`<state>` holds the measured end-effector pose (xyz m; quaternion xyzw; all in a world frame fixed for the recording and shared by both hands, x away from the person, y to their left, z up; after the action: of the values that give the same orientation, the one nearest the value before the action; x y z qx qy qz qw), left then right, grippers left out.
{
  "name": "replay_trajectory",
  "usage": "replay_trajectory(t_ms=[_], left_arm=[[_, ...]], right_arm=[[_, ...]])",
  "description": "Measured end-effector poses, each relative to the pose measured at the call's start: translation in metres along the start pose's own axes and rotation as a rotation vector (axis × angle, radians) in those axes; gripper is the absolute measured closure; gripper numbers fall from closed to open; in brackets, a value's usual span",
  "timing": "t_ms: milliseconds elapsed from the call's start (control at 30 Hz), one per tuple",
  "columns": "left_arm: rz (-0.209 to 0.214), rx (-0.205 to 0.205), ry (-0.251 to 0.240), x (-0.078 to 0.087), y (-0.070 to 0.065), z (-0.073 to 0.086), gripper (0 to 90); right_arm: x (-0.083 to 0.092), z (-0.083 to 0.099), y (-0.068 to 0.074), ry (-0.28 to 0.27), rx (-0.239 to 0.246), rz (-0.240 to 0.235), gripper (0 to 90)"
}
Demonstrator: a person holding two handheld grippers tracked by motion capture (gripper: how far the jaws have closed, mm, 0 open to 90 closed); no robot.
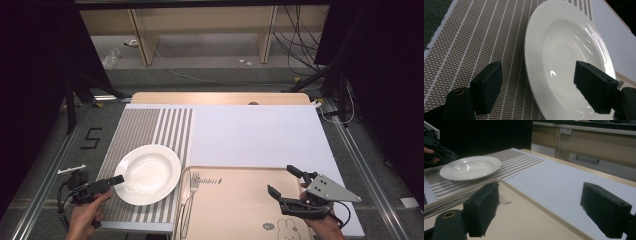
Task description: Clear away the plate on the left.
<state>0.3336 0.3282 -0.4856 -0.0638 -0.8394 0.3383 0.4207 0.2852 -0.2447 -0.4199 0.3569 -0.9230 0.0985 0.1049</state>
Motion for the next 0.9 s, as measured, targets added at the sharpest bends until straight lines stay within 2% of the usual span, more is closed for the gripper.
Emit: replay_trajectory(t_ms=[233,400,500,600,700,800,867,900], left_arm=[[0.017,0.009,0.037,-0.006,0.0,0.003,24.6],[0.066,0.059,0.069,-0.011,0.0,0.006,26.9],[0.06,0.058,0.082,-0.012,0.0,0.008,28.7],[0.088,0.094,0.094,-0.014,0.0,0.01,30.4],[0.098,0.097,0.095,-0.015,-0.001,0.012,34.6],[0.115,0.113,0.106,-0.017,-0.001,0.014,37.8],[0.131,0.137,0.113,-0.019,-0.001,0.016,40.3],[0.13,0.133,0.117,-0.02,-0.001,0.016,41.8]], right_arm=[[0.0,0.0,0.001,-0.002,0.002,-0.001,16.3],[0.0,0.0,0.001,0.0,0.002,-0.002,16.2],[-0.001,0.0,0.001,0.002,-0.003,-0.003,16.2],[0.0,0.0,0.001,0.003,-0.004,-0.004,16.2],[-0.001,0.0,0.001,0.004,-0.003,-0.003,16.3],[-0.001,0.0,0.001,0.004,-0.002,-0.003,16.3],[-0.001,0.0,0.001,0.004,-0.002,-0.003,16.3],[-0.001,0.0,0.001,0.005,-0.001,-0.003,16.3]])
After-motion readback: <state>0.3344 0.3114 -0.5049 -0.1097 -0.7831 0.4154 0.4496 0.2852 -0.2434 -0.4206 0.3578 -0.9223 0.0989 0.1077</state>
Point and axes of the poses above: each handheld gripper's, and its own axes: x roughly backward along the jaws, z roughly out of its underside, y roughly to its left, the point moved 2 cm from there along -x, roughly forward along the jaws, and after that the axes turned 5 degrees about x, right-handed, at the moved point
